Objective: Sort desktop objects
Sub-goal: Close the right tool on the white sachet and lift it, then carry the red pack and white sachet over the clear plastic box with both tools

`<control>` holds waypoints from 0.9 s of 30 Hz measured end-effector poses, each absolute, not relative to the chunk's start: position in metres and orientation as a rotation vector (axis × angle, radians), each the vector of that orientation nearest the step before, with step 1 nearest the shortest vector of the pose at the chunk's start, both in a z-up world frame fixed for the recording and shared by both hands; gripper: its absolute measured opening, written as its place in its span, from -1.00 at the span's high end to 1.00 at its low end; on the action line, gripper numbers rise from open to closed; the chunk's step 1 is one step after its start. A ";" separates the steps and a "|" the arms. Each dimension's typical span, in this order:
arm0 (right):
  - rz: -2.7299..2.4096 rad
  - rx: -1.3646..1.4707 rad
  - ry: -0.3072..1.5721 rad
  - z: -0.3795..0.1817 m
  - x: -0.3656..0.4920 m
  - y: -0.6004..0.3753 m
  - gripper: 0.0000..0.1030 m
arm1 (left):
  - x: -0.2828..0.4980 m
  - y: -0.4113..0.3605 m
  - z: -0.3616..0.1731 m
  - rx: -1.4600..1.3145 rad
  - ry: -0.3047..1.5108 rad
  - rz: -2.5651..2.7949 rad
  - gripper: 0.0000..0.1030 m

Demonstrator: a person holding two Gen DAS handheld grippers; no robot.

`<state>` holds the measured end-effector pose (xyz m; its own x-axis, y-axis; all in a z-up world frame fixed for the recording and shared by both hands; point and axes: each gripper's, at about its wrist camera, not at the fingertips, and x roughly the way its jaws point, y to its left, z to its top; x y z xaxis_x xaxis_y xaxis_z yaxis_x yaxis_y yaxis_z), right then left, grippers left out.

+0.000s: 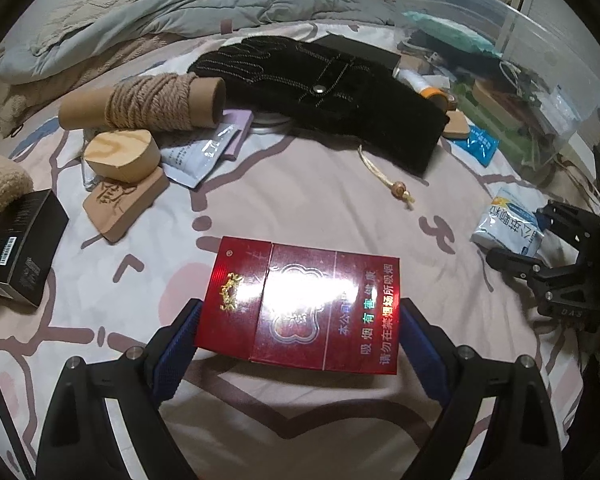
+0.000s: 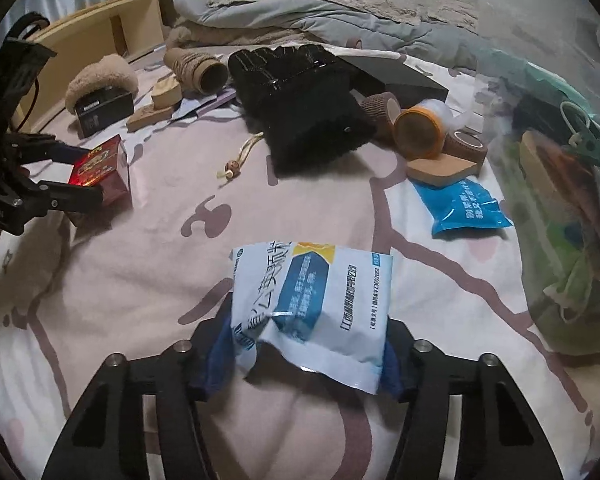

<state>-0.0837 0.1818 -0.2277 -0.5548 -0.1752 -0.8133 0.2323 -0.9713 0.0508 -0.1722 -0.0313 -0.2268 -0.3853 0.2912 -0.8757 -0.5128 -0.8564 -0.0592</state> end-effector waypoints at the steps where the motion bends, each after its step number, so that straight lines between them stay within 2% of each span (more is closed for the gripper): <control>1: -2.579 1.340 0.070 -0.227 -0.084 0.184 -0.13 | -0.172 -0.032 -0.224 -1.355 0.297 2.256 -0.82; 6: -2.568 1.322 -0.016 -0.217 -0.083 0.186 -0.12 | -0.170 -0.030 -0.214 -1.334 0.286 2.270 -0.82; 11: -2.572 1.260 0.009 -0.192 -0.077 0.179 -0.12 | -0.163 -0.024 -0.196 -1.280 0.296 2.285 -0.82; 27: -2.658 1.067 0.033 -0.064 -0.058 0.220 -0.12 | -0.149 -0.007 -0.112 -1.092 0.206 2.361 -0.82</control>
<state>-0.0581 0.2198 -0.0636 -0.6898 -0.2457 -0.6811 0.2624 -0.9616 0.0812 -0.1495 -0.0069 -0.1121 -0.5357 0.3974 -0.7450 -0.5202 -0.8504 -0.0796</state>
